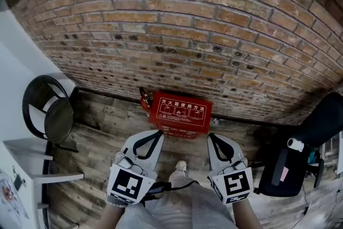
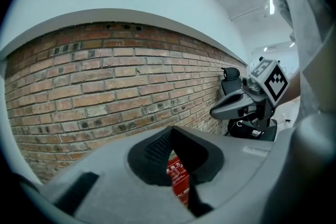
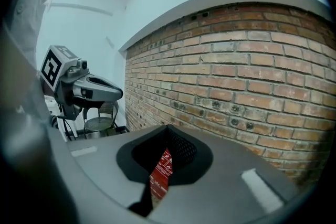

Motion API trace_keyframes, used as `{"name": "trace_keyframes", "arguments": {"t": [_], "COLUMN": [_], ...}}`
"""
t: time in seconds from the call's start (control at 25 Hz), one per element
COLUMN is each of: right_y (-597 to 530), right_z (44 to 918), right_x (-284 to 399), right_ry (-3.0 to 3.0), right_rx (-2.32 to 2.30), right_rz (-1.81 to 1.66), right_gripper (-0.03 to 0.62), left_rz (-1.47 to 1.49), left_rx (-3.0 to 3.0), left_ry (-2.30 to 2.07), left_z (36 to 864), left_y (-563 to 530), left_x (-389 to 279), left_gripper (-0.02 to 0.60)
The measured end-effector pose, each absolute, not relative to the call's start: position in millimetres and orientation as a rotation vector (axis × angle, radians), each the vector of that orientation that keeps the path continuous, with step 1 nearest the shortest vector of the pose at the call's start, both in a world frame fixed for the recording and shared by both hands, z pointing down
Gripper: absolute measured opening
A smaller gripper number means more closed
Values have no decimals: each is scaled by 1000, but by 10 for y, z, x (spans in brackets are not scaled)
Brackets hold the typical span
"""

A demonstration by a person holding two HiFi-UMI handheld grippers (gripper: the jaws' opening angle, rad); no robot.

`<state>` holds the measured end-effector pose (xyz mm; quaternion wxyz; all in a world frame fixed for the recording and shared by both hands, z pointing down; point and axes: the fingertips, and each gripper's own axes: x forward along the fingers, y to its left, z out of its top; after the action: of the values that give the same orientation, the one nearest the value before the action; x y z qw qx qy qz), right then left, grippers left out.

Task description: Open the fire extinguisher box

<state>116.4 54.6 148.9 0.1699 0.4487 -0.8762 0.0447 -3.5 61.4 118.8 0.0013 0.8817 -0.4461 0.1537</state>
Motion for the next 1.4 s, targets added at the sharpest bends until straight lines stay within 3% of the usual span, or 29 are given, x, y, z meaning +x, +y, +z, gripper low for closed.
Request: {"name": "trace_keyframes", "arguments": {"t": [1.4], "right_y": [24], "right_z": [1613], "right_x": [1356], "right_ry": [-2492], "right_rx": [1251], "right_rz": [175], "right_gripper": [6], "left_rz": [504], "left_rx": [2764], "left_ry": [-1406], "left_z": [1207], "left_y": [-21], "left_x": [194], "left_gripper": [0]}}
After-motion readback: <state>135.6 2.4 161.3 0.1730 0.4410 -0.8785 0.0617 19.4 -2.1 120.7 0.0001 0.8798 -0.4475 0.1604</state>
